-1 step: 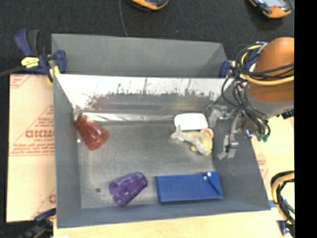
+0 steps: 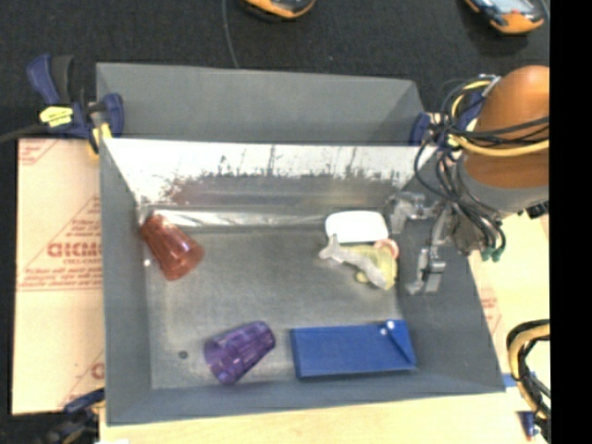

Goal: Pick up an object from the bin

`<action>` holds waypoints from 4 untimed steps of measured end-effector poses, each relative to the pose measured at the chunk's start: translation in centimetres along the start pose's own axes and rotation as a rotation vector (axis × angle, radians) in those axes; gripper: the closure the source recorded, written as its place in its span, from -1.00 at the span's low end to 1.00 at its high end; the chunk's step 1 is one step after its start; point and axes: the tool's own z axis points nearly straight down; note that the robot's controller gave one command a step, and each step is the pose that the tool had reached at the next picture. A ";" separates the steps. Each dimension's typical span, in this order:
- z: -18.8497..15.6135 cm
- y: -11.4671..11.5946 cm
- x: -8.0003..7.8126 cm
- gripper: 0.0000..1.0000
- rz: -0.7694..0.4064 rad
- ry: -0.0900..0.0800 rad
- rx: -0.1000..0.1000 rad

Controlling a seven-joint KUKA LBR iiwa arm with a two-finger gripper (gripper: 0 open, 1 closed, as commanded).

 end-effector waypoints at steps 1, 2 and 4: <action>7.0 -1.0 -1.6 -1.00 0.049 -0.006 0.000; 10.4 -0.8 -2.0 -1.00 0.086 -0.011 0.001; 10.3 1.3 -2.0 -1.00 -0.004 -0.003 -0.001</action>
Offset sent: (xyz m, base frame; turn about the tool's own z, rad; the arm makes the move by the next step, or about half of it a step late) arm 0.0245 -0.0025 -0.1346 0.1162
